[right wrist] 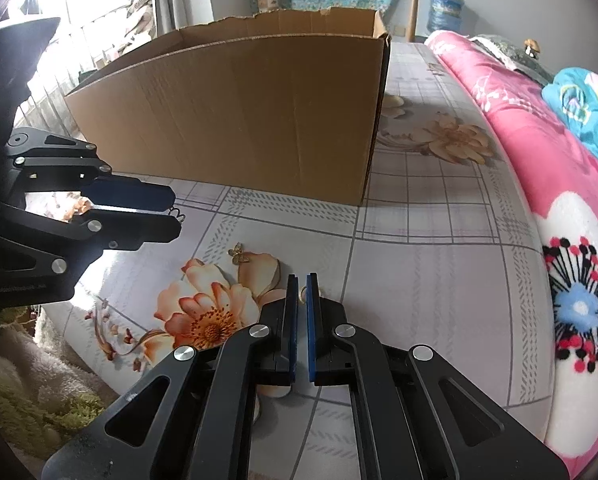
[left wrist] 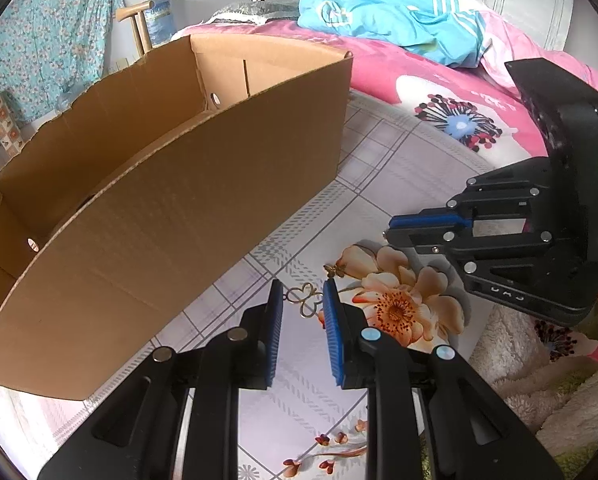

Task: Organize jewelry
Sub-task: 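Close the left tool on the gold charms while the right tool closes on a small gold ring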

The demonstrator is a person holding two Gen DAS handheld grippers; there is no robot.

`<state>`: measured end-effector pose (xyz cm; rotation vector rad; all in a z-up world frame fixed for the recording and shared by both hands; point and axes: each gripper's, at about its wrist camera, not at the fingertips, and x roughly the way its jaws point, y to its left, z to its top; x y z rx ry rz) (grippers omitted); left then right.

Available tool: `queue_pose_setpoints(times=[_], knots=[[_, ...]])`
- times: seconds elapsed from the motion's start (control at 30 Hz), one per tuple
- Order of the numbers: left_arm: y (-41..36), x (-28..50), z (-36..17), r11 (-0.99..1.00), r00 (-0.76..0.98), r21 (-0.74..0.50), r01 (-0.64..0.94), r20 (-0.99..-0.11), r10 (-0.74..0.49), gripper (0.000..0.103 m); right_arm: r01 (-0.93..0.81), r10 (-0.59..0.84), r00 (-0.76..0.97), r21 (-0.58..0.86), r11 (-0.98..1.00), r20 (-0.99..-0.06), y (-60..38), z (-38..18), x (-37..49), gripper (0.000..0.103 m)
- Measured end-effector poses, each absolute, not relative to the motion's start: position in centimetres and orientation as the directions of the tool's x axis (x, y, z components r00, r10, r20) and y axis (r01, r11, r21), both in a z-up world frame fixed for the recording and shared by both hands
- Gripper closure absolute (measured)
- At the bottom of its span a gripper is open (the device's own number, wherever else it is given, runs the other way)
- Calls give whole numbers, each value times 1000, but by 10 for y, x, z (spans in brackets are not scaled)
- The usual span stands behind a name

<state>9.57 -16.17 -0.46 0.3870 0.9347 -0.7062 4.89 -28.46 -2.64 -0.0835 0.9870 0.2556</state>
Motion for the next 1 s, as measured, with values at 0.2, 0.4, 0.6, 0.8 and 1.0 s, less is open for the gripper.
queue_pose_setpoints(times=[0.2, 0.4, 0.6, 0.8, 1.0], knots=[[-160, 92, -3, 715, 402, 6, 699, -831, -385, 83, -227, 121, 541, -6, 974, -832, -287, -25, 47, 98], [-159, 92, -2, 717, 404, 5, 697, -829, -387, 83, -236, 110, 516, -18, 971, -849, -280, -31, 50, 97], [-158, 94, -2, 719, 404, 0, 695, -828, -390, 83, -252, 143, 505, 13, 968, -851, -271, -32, 49, 97], [-158, 94, -3, 720, 403, -1, 694, -828, -389, 83, -278, 196, 497, 59, 959, -845, -272, -26, 50, 96], [-157, 95, -4, 720, 401, -3, 694, -828, -391, 83, -359, 238, 473, 61, 931, -849, -270, -27, 59, 86]])
